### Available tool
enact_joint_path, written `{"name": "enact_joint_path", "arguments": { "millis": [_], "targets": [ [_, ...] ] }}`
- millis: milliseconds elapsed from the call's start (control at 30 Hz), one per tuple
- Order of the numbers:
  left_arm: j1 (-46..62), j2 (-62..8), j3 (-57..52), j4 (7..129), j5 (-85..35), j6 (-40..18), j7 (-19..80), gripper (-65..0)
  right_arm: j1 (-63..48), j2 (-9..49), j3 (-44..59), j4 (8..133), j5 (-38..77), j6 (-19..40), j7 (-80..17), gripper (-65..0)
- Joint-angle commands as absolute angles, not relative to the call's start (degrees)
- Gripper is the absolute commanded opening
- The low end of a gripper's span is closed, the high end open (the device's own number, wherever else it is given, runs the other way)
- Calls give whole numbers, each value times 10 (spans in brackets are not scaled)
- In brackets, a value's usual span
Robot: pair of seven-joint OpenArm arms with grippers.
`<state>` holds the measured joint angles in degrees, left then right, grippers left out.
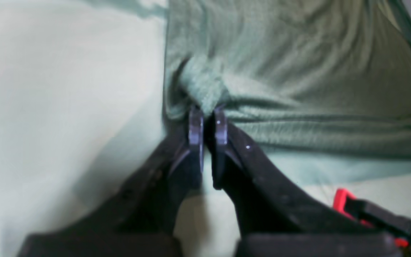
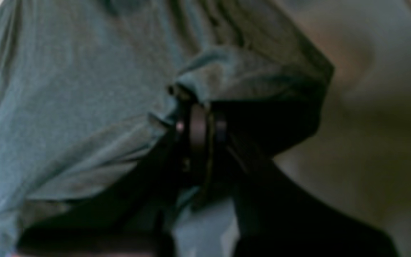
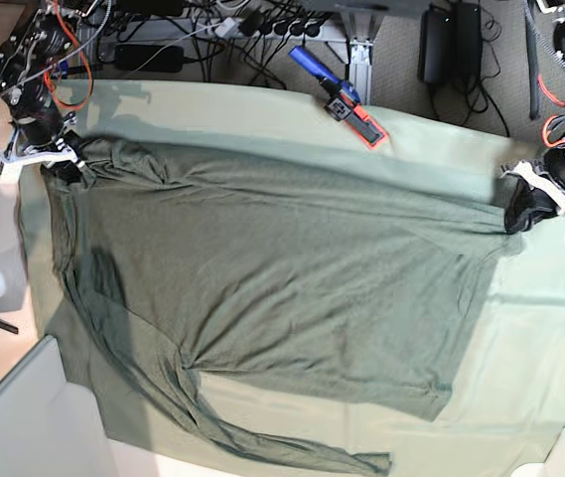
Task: Fold the T-shirt properly
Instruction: 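Release the shirt and raise both grippers away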
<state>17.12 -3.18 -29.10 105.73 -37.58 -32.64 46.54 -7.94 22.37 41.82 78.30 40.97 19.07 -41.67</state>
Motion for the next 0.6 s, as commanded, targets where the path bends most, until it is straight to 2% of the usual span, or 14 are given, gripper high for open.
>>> {"name": "enact_joint_path", "arguments": {
  "millis": [0, 567],
  "targets": [
    [178, -39, -301, 1076, -386, -329, 449, -632, -84, 240, 431, 794, 415, 194, -399, -650],
    [249, -38, -305, 1092, -401, -355, 452, -630, -189, 248, 465, 832, 437, 195, -403, -650]
  ]
}}
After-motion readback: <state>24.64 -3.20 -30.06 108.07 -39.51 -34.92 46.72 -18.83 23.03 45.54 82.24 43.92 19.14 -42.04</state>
